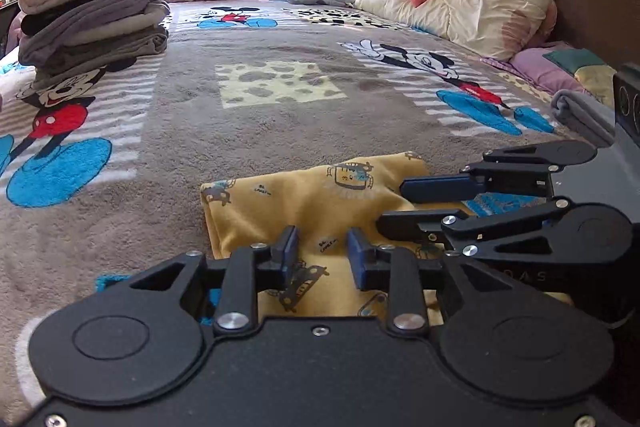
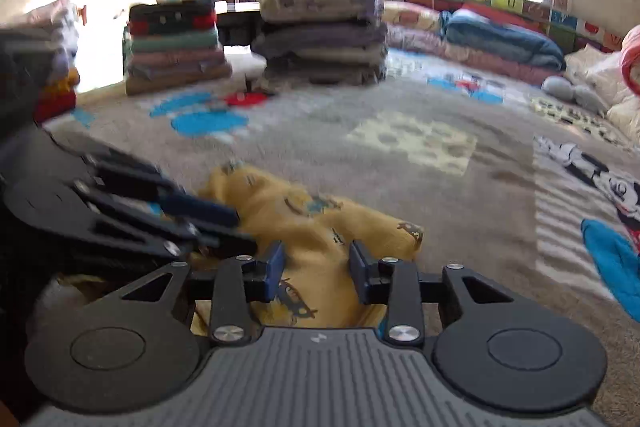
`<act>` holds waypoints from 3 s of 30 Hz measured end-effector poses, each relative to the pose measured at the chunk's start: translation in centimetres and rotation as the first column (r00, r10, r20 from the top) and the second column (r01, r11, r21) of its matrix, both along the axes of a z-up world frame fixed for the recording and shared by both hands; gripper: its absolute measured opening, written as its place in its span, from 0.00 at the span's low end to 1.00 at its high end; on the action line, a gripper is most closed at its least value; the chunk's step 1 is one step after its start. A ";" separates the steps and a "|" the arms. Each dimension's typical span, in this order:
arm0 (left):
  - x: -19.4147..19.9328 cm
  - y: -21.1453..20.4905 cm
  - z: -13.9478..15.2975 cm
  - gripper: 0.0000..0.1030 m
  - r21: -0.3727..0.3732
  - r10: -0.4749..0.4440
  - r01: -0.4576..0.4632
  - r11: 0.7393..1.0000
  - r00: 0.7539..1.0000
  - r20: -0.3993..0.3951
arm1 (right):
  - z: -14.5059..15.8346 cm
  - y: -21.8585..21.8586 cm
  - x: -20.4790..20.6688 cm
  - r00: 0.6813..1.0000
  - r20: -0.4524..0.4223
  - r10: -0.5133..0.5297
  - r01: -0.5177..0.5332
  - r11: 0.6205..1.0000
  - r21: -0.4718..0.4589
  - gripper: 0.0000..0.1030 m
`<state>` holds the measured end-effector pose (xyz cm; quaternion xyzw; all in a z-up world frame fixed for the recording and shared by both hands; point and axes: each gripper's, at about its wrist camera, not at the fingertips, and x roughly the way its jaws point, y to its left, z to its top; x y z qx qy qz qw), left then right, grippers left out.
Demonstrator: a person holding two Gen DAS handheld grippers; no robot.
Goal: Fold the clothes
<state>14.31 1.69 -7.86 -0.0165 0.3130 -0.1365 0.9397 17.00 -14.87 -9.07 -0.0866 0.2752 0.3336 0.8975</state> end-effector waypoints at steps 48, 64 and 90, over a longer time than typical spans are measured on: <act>-7.1 5.4 -2.0 0.45 -0.410 0.201 -0.263 0.873 0.961 -0.187 | -4.1 -9.5 -4.4 0.866 -0.480 -0.138 0.399 0.769 0.499 0.36; -8.9 6.3 -1.0 0.15 -0.594 0.230 -0.302 0.745 0.953 -0.196 | -4.9 -8.2 -4.7 0.866 -0.488 -0.111 0.451 0.595 0.665 0.17; -6.2 0.5 1.0 0.14 -0.539 0.075 -0.135 0.831 0.988 -0.132 | -2.4 -10.4 -7.0 0.907 -0.406 -0.113 0.391 0.587 0.709 0.16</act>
